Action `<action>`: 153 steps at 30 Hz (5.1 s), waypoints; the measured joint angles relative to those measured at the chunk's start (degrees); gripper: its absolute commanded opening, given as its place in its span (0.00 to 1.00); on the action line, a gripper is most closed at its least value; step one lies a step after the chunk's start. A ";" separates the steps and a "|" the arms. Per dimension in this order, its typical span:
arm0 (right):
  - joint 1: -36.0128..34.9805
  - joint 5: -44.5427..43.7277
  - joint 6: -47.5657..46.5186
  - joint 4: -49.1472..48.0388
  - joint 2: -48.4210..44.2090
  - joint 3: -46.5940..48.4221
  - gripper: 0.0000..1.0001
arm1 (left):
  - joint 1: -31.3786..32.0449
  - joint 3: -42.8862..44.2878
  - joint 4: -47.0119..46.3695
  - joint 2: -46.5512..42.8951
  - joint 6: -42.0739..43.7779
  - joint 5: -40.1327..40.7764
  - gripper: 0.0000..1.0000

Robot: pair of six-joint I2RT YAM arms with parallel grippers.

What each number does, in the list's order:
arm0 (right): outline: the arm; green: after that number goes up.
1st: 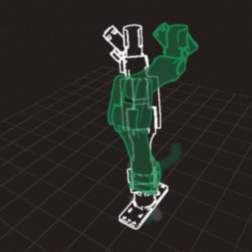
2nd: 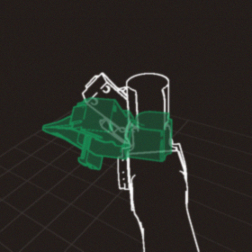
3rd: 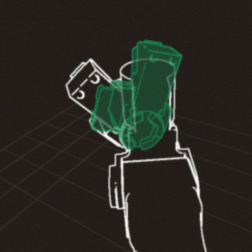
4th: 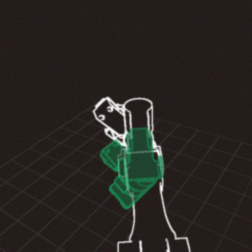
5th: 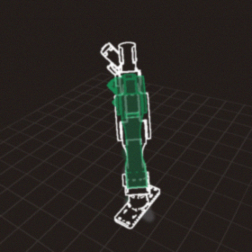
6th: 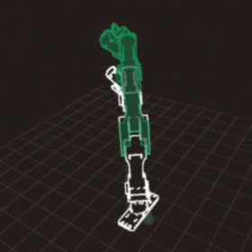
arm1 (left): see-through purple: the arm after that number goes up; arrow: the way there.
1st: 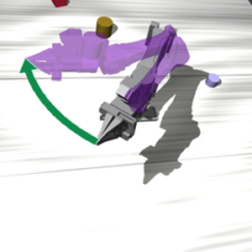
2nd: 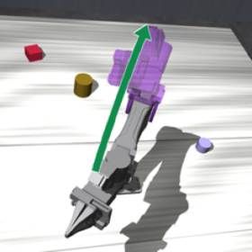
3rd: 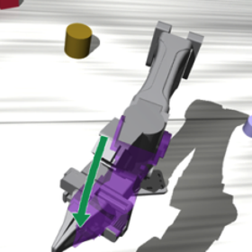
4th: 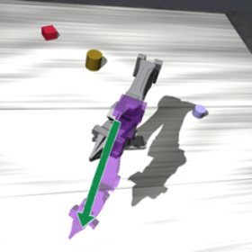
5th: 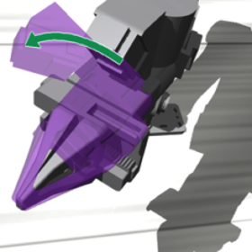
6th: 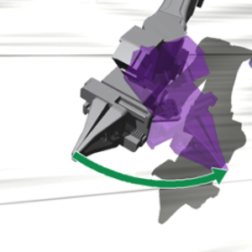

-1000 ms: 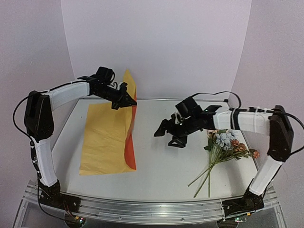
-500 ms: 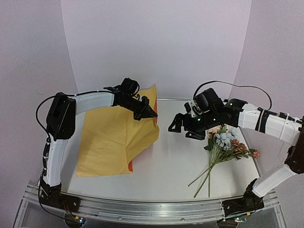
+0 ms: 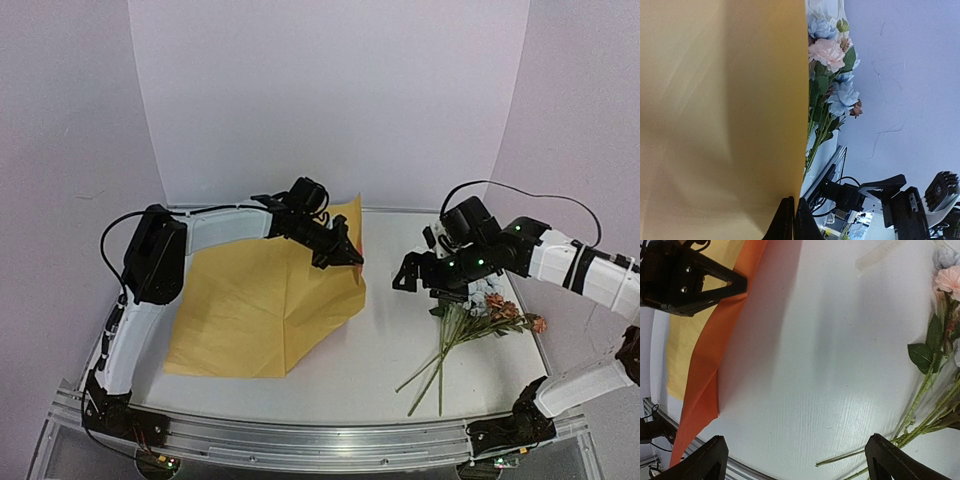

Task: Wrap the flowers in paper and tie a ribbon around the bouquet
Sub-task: Unfold the folded wrapping paper at the center of the board, then rotate the flattened wrapping paper at the center of the board, then move the flattened wrapping paper to the center of the board.

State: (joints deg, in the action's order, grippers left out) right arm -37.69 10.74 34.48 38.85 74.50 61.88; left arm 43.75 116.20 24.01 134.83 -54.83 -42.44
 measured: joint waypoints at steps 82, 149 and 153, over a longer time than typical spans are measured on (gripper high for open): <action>-19.60 -19.25 9.11 -4.28 43.79 17.93 0.53 | -34.93 -51.99 -8.13 -26.14 12.02 16.57 0.85; 0.71 -8.23 5.21 6.01 15.89 10.15 0.98 | -6.97 -44.16 -3.92 -21.45 19.03 19.55 0.81; 1.27 -8.65 4.75 5.93 15.89 9.53 0.98 | -7.20 -48.86 -2.52 -25.11 20.83 19.44 0.80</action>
State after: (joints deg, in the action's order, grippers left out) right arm -36.42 2.09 39.23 44.78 90.39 71.41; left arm 36.55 67.34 21.49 109.72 -34.00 -22.99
